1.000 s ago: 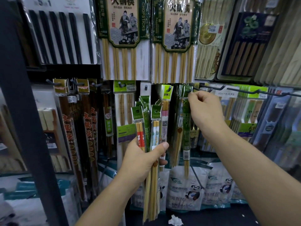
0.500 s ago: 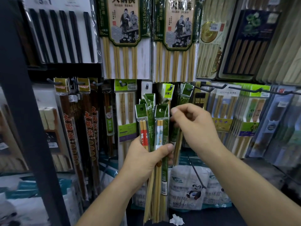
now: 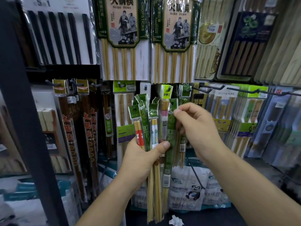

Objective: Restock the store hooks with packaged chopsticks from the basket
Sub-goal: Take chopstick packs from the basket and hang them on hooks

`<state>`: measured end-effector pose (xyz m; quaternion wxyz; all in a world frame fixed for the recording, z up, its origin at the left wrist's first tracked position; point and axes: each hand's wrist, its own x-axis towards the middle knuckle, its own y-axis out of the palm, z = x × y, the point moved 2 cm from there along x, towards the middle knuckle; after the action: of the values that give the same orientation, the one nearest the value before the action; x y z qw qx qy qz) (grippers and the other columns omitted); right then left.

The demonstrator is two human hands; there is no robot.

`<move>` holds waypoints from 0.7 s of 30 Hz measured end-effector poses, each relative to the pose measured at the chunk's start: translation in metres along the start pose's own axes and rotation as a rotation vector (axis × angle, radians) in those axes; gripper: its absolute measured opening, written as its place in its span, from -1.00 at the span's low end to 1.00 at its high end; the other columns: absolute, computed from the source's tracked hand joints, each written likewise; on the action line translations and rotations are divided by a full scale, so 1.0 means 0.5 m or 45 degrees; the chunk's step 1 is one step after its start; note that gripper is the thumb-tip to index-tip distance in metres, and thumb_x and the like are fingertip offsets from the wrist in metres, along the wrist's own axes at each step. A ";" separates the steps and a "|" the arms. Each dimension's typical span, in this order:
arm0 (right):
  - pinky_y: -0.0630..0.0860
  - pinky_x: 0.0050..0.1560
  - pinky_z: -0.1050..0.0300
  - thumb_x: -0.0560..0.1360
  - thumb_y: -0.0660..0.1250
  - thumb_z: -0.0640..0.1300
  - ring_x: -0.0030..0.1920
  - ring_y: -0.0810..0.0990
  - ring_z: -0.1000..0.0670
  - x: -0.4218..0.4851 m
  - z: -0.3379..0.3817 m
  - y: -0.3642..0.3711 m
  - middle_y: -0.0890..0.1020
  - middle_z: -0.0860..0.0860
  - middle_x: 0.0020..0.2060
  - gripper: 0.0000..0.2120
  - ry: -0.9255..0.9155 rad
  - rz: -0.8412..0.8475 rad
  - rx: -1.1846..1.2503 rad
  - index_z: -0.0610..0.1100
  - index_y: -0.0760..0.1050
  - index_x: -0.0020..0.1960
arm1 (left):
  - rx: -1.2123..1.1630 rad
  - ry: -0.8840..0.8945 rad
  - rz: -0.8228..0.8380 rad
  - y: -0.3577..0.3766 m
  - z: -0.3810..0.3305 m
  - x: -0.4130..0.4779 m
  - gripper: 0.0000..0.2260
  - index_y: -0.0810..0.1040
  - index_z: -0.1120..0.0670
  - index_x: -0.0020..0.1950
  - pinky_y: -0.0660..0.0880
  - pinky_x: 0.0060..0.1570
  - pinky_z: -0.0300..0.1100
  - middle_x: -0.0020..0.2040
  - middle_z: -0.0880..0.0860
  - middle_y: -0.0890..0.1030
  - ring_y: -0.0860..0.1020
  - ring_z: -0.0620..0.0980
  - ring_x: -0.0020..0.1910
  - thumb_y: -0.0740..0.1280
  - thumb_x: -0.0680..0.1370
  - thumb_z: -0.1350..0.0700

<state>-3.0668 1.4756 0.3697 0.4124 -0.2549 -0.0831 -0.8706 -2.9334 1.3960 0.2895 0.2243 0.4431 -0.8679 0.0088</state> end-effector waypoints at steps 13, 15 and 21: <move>0.40 -0.22 0.05 0.60 0.36 -0.02 -0.26 0.41 -0.02 0.057 0.002 -0.034 0.47 -0.01 -0.31 -0.78 -0.026 -0.346 0.066 0.00 0.59 -0.21 | -0.013 -0.063 0.069 -0.002 -0.003 -0.004 -0.84 0.66 -0.15 -0.24 0.54 -0.40 -0.15 -0.46 0.03 0.54 0.52 -0.03 -0.48 0.60 0.39 -0.12; 0.35 -0.28 0.10 0.60 0.37 -0.01 -0.31 0.37 0.01 0.059 0.001 -0.034 0.42 0.03 -0.37 -0.74 -0.031 -0.368 0.064 0.02 0.57 -0.26 | -0.009 -0.079 0.099 0.000 0.000 -0.005 -0.78 0.64 -0.18 -0.25 0.49 -0.42 -0.15 -0.45 -0.01 0.51 0.47 -0.04 -0.49 0.59 0.34 -0.24; 0.39 -0.33 0.23 0.61 0.37 -0.01 -0.37 0.35 0.08 0.068 -0.004 -0.040 0.39 0.08 -0.42 -0.72 -0.027 -0.391 0.040 -0.01 0.53 -0.28 | -0.037 -0.098 0.097 0.003 -0.002 -0.007 -0.64 0.57 -0.11 -0.28 0.45 -0.45 -0.19 -0.34 0.02 0.50 0.46 -0.04 -0.46 0.50 0.36 -0.37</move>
<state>-3.1006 1.4649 0.3867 0.2773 -0.2419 -0.1391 -0.9194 -2.9323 1.3999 0.2894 0.1967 0.4065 -0.8921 -0.0124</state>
